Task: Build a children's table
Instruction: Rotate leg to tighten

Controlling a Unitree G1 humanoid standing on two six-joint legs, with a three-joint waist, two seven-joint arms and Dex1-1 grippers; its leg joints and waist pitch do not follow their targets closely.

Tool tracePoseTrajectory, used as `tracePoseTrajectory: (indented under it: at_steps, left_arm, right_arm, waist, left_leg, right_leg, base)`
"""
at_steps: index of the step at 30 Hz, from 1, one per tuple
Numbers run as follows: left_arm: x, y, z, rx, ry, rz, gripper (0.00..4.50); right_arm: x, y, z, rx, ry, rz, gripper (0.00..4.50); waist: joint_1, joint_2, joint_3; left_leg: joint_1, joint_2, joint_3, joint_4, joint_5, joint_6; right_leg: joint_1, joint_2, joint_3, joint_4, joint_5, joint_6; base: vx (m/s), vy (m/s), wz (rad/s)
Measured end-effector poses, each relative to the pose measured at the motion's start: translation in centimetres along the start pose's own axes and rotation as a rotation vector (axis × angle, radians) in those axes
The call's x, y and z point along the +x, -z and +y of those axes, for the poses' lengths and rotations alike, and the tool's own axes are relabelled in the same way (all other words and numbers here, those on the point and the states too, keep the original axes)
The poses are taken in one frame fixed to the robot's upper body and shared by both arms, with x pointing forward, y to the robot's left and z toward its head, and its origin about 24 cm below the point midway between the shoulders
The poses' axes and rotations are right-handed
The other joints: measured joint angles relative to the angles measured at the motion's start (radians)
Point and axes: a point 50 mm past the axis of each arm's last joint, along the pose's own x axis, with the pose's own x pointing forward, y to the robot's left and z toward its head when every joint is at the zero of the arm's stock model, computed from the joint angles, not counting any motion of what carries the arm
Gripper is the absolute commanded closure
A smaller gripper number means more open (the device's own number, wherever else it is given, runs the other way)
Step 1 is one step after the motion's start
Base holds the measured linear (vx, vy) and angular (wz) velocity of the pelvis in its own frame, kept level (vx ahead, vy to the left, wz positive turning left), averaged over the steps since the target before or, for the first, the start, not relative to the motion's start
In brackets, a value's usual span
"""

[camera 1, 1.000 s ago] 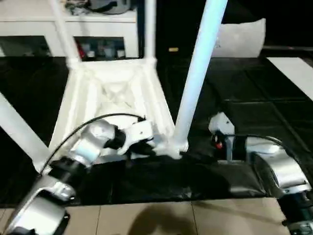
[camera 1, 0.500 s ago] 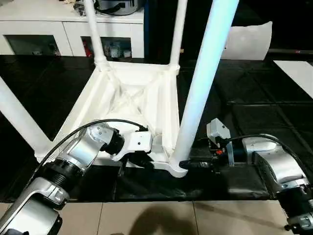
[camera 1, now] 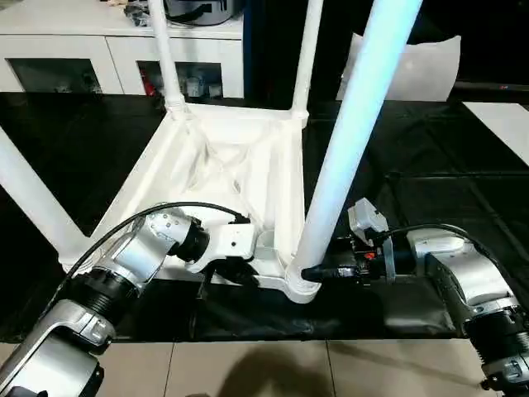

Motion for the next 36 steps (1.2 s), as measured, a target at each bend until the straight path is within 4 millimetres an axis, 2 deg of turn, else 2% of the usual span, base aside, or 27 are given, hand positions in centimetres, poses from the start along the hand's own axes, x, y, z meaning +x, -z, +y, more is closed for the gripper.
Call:
tracePoseTrajectory:
  at_steps: [7, 10, 13, 15, 16, 20, 22, 25, 27, 30, 32, 36]
  left_arm:
    - [0.0, 0.0, 0.0, -0.003, 0.004, -0.003, 4.5]
    - [0.2, 0.0, 0.1, -0.059, 0.003, -0.021, 4.5]
    - [0.3, 0.0, 0.3, -0.119, -0.025, -0.027, 4.5]
    - [0.5, 0.1, 0.7, -0.178, -0.099, -0.035, 4.5]
    - [0.5, 0.1, 0.8, -0.19, -0.118, -0.034, 4.5]
    - [1.4, -0.2, 1.8, -0.279, -0.238, -0.047, 4.5]
    - [2.1, -0.6, 2.5, -0.353, -0.329, -0.062, 4.5]
    - [3.4, -1.6, 3.6, -0.429, -0.444, -0.075, 4.5]
    - [4.2, -2.2, 3.9, -0.464, -0.502, -0.096, 4.5]
    - [4.6, -2.6, 4.3, -0.476, -0.539, -0.099, 4.5]
    - [4.6, -2.8, 4.4, -0.472, -0.549, -0.1, 4.5]
    - [4.6, -3.0, 4.5, -0.465, -0.552, -0.101, 4.5]
  right_arm:
    - [0.0, 0.0, 0.0, 0.012, -0.003, -0.005, 2.57]
    - [0.3, 0.2, 0.2, 0.053, 0.012, -0.028, 2.57]
    - [0.6, 0.3, 0.3, 0.083, 0.069, -0.048, 2.57]
    - [1.0, 0.3, 0.0, 0.108, 0.17, -0.064, 2.57]
    - [1.1, 0.3, -0.1, 0.114, 0.198, -0.069, 2.57]
    - [1.9, 0.2, -1.1, 0.165, 0.422, -0.104, 2.58]
    - [2.8, 0.0, -1.7, 0.214, 0.579, -0.137, 2.58]
    - [3.8, -0.6, -2.8, 0.269, 0.799, -0.162, 2.59]
    - [4.3, -0.9, -3.4, 0.297, 0.896, -0.17, 2.59]
    - [4.9, -1.3, -3.8, 0.301, 0.969, -0.173, 2.59]
    - [4.9, -1.5, -3.9, 0.306, 0.988, -0.194, 2.03]
    - [5.0, -1.6, -3.9, 0.295, 0.989, -0.21, 1.67]
  waist:
    - [0.0, 0.0, 0.0]
    - [0.0, 0.0, 0.0]
    - [-0.004, 0.0, 0.0]
    - [-0.009, 0.0, 0.0]
    - [-0.012, 0.0, 0.0]
    - [-0.057, 0.0, 0.0]
    - [-0.072, 0.001, 0.0]
    - [-0.094, 0.002, 0.0]
    - [-0.106, 0.002, 0.0]
    - [-0.112, 0.002, 0.0]
    - [-0.109, 0.002, 0.0]
    - [-0.099, 0.002, 0.0]
  left_leg:
    - [0.0, 0.0, 0.0, 0.0, 0.0, 0.0]
    - [0.0, 0.0, 0.0, 0.0, 0.0, 0.0]
    - [0.001, 0.0, 0.0, 0.0, 0.001, 0.0]
    - [0.002, 0.0, 0.0, 0.001, 0.003, -0.001]
    - [0.002, 0.0, 0.0, 0.002, 0.003, -0.001]
    - [0.001, 0.0, 0.0, 0.005, 0.004, -0.002]
    - [0.001, 0.0, 0.0, 0.006, 0.004, -0.002]
    - [-0.001, 0.001, -0.006, 0.006, 0.004, -0.002]
    - [-0.002, 0.002, -0.008, 0.005, 0.003, 0.0]
    - [-0.003, 0.0, -0.007, 0.003, 0.0, 0.004]
    - [-0.005, -0.001, -0.006, 0.001, -0.001, 0.005]
    - [-0.007, 0.0, -0.005, -0.005, 0.0, 0.008]
  right_leg:
    - [0.0, 0.0, 0.0, 0.0, 0.0, 0.0]
    - [0.0, 0.0, 0.0, 0.0, 0.0, 0.0]
    - [0.0, 0.0, 0.0, 0.0, 0.0, 0.0]
    - [0.001, 0.0, 0.0, 0.0, 0.0, 0.0]
    - [0.001, 0.0, 0.0, 0.0, 0.0, 0.0]
    - [0.001, 0.0, -0.003, -0.003, 0.0, 0.0]
    - [0.002, 0.001, -0.006, -0.006, 0.0, 0.0]
    - [0.002, -0.002, -0.019, -0.018, 0.0, 0.001]
    - [0.004, -0.012, -0.03, -0.021, 0.001, 0.001]
    - [0.003, -0.015, -0.03, -0.02, 0.002, 0.001]
    - [0.002, -0.015, -0.029, -0.019, 0.006, 0.001]
    - [0.0, -0.014, -0.029, -0.015, 0.005, 0.0]
  base:
    - [0.0, 0.0, 0.0]
    - [0.0, 0.0, 0.0]
    - [0.0, 0.0, 0.0]
    - [0.0, 0.0, 0.0]
    - [0.0, 0.0, 0.0]
    - [0.0, 0.0, 0.0]
    - [0.0, 0.0, 0.0]
    - [0.0, 0.0, 0.0]
    - [0.0, 0.0, 0.0]
    - [0.0, 0.0, 0.0]
    - [0.0, 0.0, 0.0]
    - [0.0, 0.0, 0.0]
